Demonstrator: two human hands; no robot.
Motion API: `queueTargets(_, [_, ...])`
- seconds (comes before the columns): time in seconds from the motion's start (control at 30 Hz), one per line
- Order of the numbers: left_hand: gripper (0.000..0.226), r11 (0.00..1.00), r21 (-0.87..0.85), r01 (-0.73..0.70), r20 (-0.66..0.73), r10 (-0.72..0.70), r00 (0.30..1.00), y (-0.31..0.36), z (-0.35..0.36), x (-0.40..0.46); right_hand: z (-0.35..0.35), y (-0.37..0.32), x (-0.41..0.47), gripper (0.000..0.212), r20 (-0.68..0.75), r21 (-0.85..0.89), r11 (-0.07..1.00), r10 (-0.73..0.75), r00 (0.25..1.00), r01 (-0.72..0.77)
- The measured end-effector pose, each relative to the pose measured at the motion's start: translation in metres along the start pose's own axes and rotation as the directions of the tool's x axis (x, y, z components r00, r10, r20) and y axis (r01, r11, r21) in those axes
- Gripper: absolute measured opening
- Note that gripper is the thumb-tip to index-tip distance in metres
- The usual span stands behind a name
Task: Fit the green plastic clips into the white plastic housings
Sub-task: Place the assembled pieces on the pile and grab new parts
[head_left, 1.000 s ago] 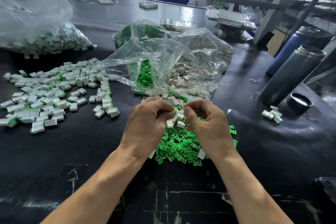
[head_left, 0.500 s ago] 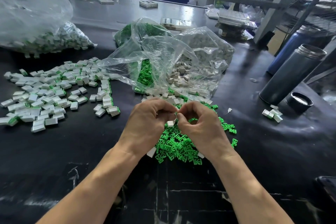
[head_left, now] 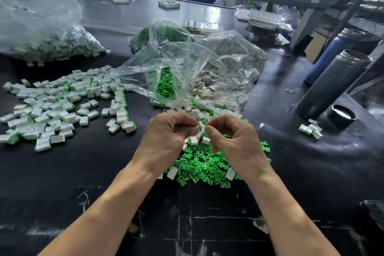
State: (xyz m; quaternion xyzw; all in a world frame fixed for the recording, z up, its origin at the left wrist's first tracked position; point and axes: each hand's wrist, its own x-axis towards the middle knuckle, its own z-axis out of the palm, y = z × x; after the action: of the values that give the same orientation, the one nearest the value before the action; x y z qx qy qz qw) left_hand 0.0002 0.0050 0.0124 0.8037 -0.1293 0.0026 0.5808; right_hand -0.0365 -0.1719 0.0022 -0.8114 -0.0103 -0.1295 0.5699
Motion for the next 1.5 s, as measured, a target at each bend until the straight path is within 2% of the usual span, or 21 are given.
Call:
queueTargets(0.5, [0.015, 0.999, -0.039, -0.011, 0.017, 0.012, 1.000, -0.003, 0.002, 0.000, 0.005, -0.002, -0.002, 0.004, 0.042, 0.069, 0.997, 0.042, 0.998, -0.045])
queueTargets(0.7, [0.015, 0.998, -0.060, -0.006, 0.022, 0.007, 1.000, -0.005, 0.005, -0.002, 0.006, -0.001, -0.002, 0.005, 0.008, 0.089, 0.993, 0.078, 0.997, -0.078])
queueTargets(0.8, [0.023, 0.994, 0.057, -0.092, 0.032, 0.090, 0.995, -0.006, 0.007, -0.005, 0.005, 0.001, -0.002, 0.008, -0.011, 0.101, 0.990, 0.098, 0.995, -0.097])
queueTargets(0.9, [0.014, 0.953, 0.236, -0.192, 0.011, 0.195, 0.981, -0.004, 0.008, -0.007, 0.008, 0.001, -0.002, 0.010, -0.027, 0.100, 0.988, 0.119, 0.993, -0.115])
queueTargets(1.07, [0.014, 0.915, 0.344, -0.213, -0.013, 0.231, 0.973, -0.001, 0.004, -0.009, 0.010, 0.001, -0.002, 0.012, -0.075, 0.069, 0.992, 0.114, 0.991, -0.109])
queueTargets(1.23, [0.018, 0.840, 0.542, -0.039, -0.079, 0.097, 0.992, -0.010, -0.013, -0.001, 0.002, 0.004, -0.001, 0.019, -0.199, -0.078, 0.989, 0.111, 0.974, -0.129])
queueTargets(1.37, [0.018, 0.646, 0.749, 0.143, -0.223, 0.043, 0.974, -0.019, -0.037, 0.012, 0.000, 0.006, 0.000, 0.020, -0.222, -0.147, 0.977, 0.118, 0.968, -0.153])
queueTargets(1.5, [0.015, 0.523, 0.797, 0.301, -0.295, -0.097, 0.950, -0.024, -0.051, 0.018, -0.002, 0.008, 0.000, 0.021, -0.213, -0.167, 0.974, 0.117, 0.970, -0.154])
